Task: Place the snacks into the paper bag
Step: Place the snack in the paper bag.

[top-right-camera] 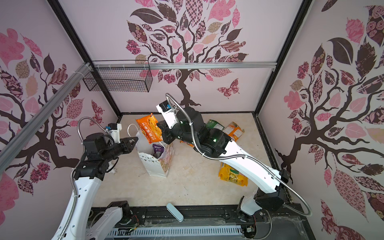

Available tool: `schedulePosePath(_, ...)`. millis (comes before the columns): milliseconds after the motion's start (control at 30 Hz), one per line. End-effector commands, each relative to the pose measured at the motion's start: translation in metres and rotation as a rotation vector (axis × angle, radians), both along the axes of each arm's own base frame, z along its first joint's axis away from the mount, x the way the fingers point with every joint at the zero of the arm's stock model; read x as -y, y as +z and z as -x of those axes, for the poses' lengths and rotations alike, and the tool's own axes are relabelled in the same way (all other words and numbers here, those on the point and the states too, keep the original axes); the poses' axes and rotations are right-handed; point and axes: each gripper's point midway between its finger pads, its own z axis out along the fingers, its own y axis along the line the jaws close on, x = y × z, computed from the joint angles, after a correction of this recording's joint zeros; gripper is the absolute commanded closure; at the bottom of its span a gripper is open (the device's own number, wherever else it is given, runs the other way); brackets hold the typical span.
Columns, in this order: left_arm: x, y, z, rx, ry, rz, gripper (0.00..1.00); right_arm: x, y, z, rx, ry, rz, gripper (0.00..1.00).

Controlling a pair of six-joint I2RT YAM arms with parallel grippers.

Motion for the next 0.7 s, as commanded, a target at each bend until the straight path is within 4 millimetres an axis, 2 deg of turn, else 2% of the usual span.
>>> schedulePosePath(0, 0.001, -0.005, 0.001, -0.004, -0.007, -0.011, 0.81, -0.006, -0.017, -0.003, -0.002, -0.011, 0.043, 1.0)
schedulePosePath(167, 0.001, -0.006, 0.001, -0.006, -0.009, -0.009, 0.8, -0.01, -0.037, -0.006, -0.03, -0.012, 0.083, 1.0)
schedulePosePath(367, 0.001, -0.006, 0.001, -0.006, -0.009, -0.01, 0.81, -0.011, -0.047, -0.009, -0.042, -0.035, 0.097, 1.0)
schedulePosePath(667, 0.001, -0.006, 0.0, -0.008, -0.006, -0.009, 0.81, -0.024, -0.065, -0.001, -0.055, 0.0, 0.139, 1.0)
